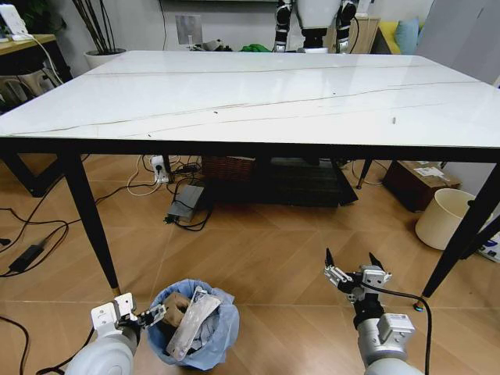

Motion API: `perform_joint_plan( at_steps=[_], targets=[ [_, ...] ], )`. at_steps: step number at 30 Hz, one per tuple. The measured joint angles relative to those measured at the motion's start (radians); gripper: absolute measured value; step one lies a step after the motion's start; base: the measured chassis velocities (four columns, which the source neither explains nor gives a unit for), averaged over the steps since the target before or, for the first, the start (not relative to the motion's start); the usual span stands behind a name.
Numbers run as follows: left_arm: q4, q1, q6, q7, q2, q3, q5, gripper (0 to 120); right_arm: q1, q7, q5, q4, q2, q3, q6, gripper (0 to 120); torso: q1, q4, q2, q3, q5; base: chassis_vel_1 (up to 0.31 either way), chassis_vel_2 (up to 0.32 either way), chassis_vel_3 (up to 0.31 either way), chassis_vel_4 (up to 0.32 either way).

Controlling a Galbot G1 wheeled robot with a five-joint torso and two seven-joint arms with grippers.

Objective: Pick up the trash bin and place the trash from the table into it.

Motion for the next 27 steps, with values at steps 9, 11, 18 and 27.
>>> perform_joint_plan(
  at_steps=[9, 11, 18, 27],
  targets=[
    [0.015, 0.066, -0.323, 0.537, -0.004, -0.135, 0.62, 100, 0.005, 0.0, -0.008, 0.0, 0.047, -0.009, -0.025, 100, 0.0, 0.0002, 0.0, 0.0, -0.0002, 0.0, 0.0, 0.0, 0.0],
    [0.004, 0.073, -0.325, 0.566, -0.005, -0.153, 0.623, 100, 0.008, 0.0, -0.009, -0.003, 0.051, -0.011, -0.029, 100, 0.0, 0.0001, 0.0, 0.0, -0.0001, 0.0, 0.0, 0.0, 0.0],
    [-0.01, 0.131, -0.395, 0.763, -0.04, -0.307, 0.652, 100, 0.015, -0.004, -0.01, -0.015, 0.056, -0.027, -0.063, 100, 0.0, 0.0002, 0.0, 0.0, -0.0001, 0.0, 0.0, 0.0, 0.0],
    [-0.087, 0.229, -0.409, 0.795, -0.133, -0.381, 0.627, 100, -0.002, -0.003, -0.027, 0.009, 0.073, -0.022, -0.056, 100, 0.0, 0.0003, 0.0, 0.0, 0.0001, 0.0, 0.0, 0.0, 0.0]
  ],
)
